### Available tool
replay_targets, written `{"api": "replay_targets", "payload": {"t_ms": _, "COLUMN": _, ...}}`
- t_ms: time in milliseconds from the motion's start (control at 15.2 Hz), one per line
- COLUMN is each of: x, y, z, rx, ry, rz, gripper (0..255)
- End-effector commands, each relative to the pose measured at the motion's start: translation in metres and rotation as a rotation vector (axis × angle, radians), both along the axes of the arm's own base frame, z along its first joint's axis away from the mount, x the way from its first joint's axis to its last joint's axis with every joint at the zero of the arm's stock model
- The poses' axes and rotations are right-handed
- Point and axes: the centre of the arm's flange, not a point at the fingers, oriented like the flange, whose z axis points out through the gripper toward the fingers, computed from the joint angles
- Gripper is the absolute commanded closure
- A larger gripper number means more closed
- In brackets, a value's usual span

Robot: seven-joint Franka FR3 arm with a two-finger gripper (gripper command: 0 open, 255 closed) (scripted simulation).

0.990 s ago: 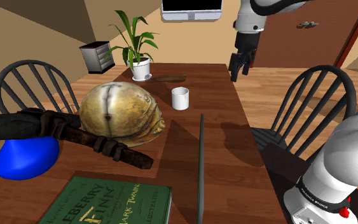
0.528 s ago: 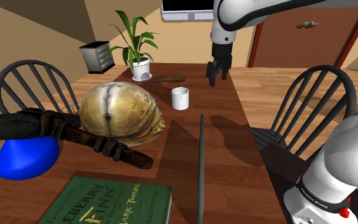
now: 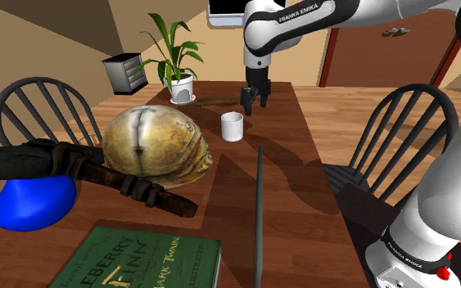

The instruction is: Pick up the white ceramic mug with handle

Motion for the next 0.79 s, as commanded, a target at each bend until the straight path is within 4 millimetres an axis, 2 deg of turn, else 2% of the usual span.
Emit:
{"api": "replay_targets", "payload": {"t_ms": 0, "x": 0.021, "y": 0.009, "z": -0.01, "rx": -0.001, "ry": 0.004, "rz": 0.006, "gripper": 0}}
{"api": "replay_targets", "payload": {"t_ms": 660, "x": 0.137, "y": 0.043, "z": -0.069, "rx": -0.009, "ry": 0.024, "rz": 0.035, "gripper": 0}}
{"api": "replay_targets", "payload": {"t_ms": 726, "x": 0.141, "y": 0.045, "z": -0.071, "rx": -0.009, "ry": 0.025, "rz": 0.036, "gripper": 0}}
